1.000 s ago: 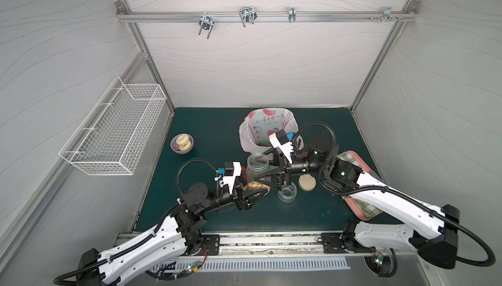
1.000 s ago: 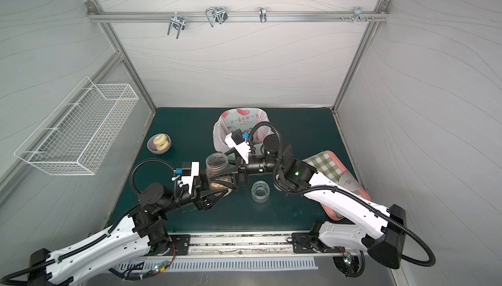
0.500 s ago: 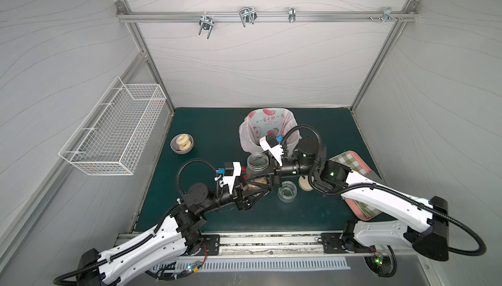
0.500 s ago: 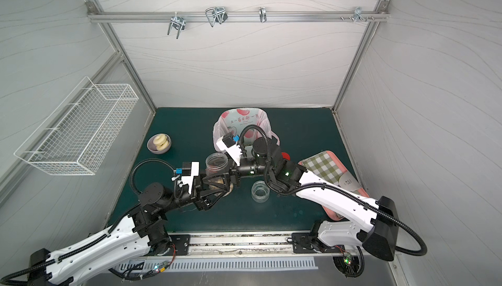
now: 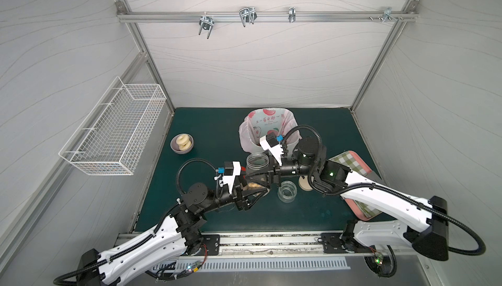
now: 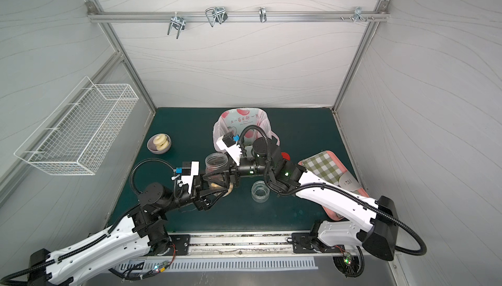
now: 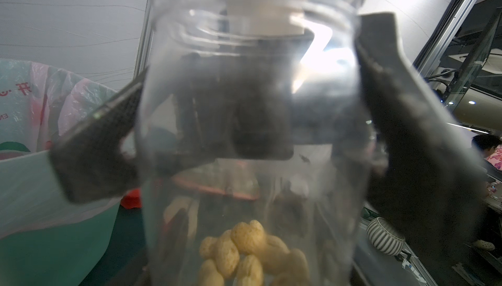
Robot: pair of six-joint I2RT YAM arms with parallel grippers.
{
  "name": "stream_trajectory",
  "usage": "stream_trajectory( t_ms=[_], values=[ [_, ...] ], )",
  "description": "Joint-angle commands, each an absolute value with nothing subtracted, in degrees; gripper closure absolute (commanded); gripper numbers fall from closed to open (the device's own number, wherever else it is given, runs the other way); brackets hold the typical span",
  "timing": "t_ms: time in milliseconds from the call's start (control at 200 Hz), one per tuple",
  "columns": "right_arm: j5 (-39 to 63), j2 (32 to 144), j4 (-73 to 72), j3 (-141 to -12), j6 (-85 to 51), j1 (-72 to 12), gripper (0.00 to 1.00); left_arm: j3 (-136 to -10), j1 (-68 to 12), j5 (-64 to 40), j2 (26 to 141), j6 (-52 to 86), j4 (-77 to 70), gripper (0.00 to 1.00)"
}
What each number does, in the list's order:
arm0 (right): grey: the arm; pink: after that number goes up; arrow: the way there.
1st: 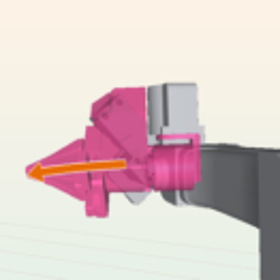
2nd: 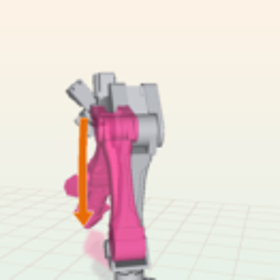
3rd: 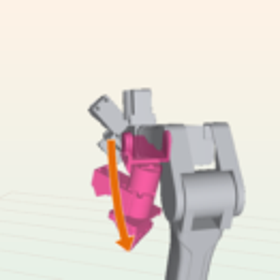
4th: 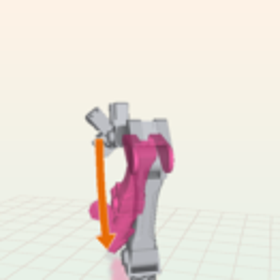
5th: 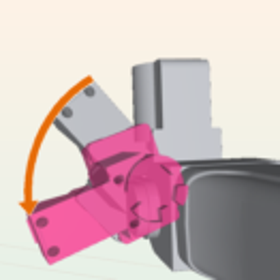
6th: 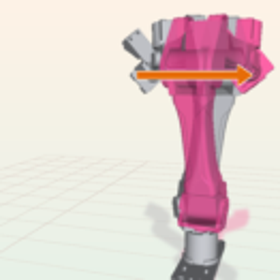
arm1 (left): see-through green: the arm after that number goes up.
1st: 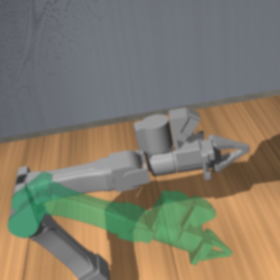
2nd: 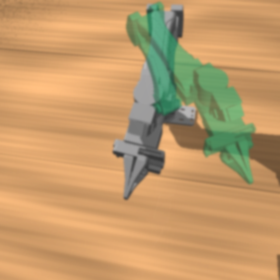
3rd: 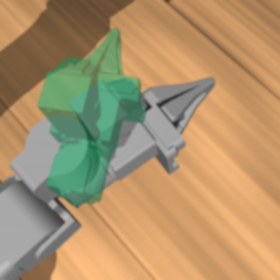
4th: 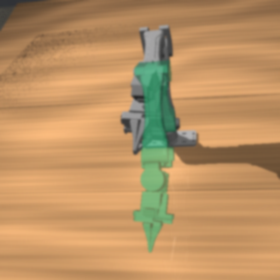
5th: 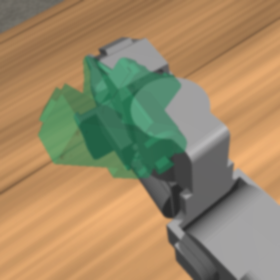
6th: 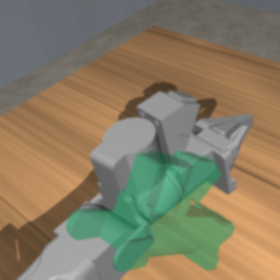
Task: Empty moldy peanuts from jars
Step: Pour the moldy peanuts from the jar into the trash bin.
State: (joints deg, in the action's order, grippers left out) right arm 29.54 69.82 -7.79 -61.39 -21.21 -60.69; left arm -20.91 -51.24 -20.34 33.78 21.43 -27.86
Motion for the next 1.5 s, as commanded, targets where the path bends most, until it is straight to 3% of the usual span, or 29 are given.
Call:
stream_trajectory(
  t_ms=[0, 185, 410, 625, 925, 1236, 1496],
  values=[
    [26.17, 68.16, -6.69, -60.3, -21.67, -61.17, 0.47, -24.03, -50.89, -20.08, 32.54, 20.32, -29.91, 0.14],
    [19.8, 65.59, -3.06, -59.44, -20.04, -61.04, 0.54, -25.01, -50.89, -20.65, 31.95, 18.85, -26.66, 0.0],
    [14.56, 62.88, 1.6, -59.24, -19.24, -58.91, 0.65, -26.19, -50.89, -21.85, 32.1, 17.89, -24.77, 0.0],
    [8.27, 58.58, 9.71, -59.65, -16.94, -54.1, 0.67, -25.85, -50.93, -17.63, 28.91, 16.35, -18.89, 0.0],
    [-7.26, 54.86, 18.59, -62.01, -2.68, -51.39, 0.69, -24.74, -50.89, -10.81, 23.18, 14.15, -13.8, 0.0],
    [-20.14, 59.21, 19.66, -65.75, 11.43, -50.93, 0.72, -24.39, -50.89, -8.47, 22.7, 13.95, -13.11, 0.01],
    [-28.19, 70.39, 22.56, -76.77, 23.42, -50.45, 0.77, -24.48, -50.89, -5.7, 21.5, 12.68, -10.44, 0.01]
  ],
)
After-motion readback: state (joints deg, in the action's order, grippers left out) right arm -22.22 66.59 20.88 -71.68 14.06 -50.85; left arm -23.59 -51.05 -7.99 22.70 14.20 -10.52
